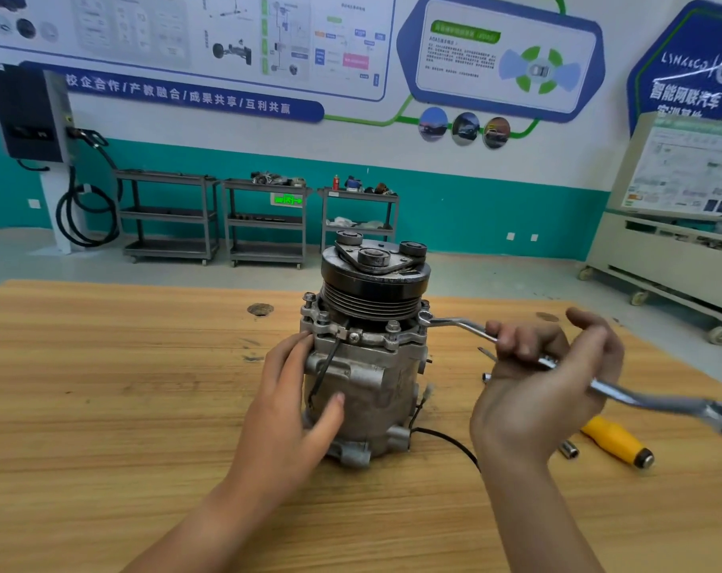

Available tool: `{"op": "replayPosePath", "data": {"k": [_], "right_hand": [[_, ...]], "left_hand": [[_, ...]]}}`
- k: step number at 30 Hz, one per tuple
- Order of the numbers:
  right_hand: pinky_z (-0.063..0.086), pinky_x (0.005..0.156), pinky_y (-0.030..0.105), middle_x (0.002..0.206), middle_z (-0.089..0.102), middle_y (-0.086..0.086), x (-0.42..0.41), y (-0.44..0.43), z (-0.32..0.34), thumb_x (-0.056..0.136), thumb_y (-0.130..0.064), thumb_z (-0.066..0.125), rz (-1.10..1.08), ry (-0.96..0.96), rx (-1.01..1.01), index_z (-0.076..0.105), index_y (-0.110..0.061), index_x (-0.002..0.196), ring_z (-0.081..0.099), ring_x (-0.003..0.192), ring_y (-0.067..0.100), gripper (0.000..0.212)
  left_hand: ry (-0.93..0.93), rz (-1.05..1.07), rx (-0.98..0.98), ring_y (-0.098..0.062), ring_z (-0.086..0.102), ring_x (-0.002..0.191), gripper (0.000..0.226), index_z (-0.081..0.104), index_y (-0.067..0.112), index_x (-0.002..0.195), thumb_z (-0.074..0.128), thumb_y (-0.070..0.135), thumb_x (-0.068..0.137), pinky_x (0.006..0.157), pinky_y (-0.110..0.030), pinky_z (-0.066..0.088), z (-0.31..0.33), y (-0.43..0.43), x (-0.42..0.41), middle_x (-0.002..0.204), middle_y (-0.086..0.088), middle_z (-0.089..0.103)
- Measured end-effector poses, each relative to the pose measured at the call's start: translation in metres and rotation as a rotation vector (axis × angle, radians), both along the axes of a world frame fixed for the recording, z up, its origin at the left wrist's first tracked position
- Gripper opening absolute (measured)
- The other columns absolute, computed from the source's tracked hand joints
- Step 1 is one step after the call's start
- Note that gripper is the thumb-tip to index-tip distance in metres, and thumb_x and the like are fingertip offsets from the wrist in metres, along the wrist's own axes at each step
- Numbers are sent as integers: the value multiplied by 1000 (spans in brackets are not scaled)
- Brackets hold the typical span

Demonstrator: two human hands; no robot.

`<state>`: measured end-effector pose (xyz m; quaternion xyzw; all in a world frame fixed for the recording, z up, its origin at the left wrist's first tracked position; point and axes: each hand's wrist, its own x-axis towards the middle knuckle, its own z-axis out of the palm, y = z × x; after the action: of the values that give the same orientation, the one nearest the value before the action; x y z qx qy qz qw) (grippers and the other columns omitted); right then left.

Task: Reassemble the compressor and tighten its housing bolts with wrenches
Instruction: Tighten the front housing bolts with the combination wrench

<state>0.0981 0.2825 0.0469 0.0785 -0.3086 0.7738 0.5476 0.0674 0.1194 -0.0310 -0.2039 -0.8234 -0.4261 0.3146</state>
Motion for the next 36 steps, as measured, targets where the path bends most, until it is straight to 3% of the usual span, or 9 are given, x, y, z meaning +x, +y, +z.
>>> {"op": "replayPosePath", "data": {"k": [7,11,17,19,21,24,27,30,36], "right_hand": [[49,65,15,68,58,-11,2,-14,-18,99,-33,41,-353,67,564,59,-16,101,55,64,-4,24],[42,57,11,70,62,-1,2,-23,-22,101,-28,40,-549,117,916,58,-7,102,52,61,6,27],[35,68,27,63,57,3,-12,-66,-26,94,-22,50,-612,-3,1081,70,-5,76,46,66,14,33],[33,72,29,65,56,4,-17,-76,-22,90,-23,52,-686,-93,1121,66,-6,67,49,67,18,32],[35,71,34,63,54,7,-21,-82,-12,90,-20,51,-711,-103,1129,60,-2,62,50,64,23,35],[38,51,34,55,47,9,-9,-89,16,95,-19,43,-463,117,977,52,0,61,44,53,23,40],[29,37,17,48,42,-13,11,-75,57,96,-34,41,57,290,554,51,-21,61,37,36,7,38],[20,37,10,38,28,-11,6,-31,90,96,-43,36,439,153,239,44,-21,54,22,30,6,48],[10,29,17,38,16,-7,-42,30,80,100,-44,29,684,-249,-120,29,-18,59,12,30,7,49]], "left_hand": [[-21,-1,16,5,30,123,66,36,12,140,66,17,82,105,-27,37,2,0,2,135,12,31],[-21,0,17,1,33,122,68,35,13,141,68,17,82,100,-36,44,1,-1,2,133,16,29],[3,-78,22,3,37,121,58,45,13,132,64,19,77,100,-15,37,2,0,-2,130,2,39],[50,-109,12,-8,43,121,48,42,28,129,54,29,83,96,-25,44,7,1,-1,125,0,46],[67,-115,31,-7,48,115,54,31,47,129,53,30,83,87,-18,45,11,1,3,124,3,48],[39,-89,52,-10,48,113,57,39,29,130,53,35,75,90,-22,43,8,1,5,126,2,46],[3,-21,11,-11,38,124,60,42,7,134,65,19,80,105,-23,33,2,0,2,134,0,39],[6,-20,2,2,30,124,64,37,10,139,66,15,83,100,2,17,0,-1,1,137,8,33],[-5,-27,32,9,33,116,62,42,13,135,69,27,81,93,6,20,4,-5,-1,128,15,38]]}}
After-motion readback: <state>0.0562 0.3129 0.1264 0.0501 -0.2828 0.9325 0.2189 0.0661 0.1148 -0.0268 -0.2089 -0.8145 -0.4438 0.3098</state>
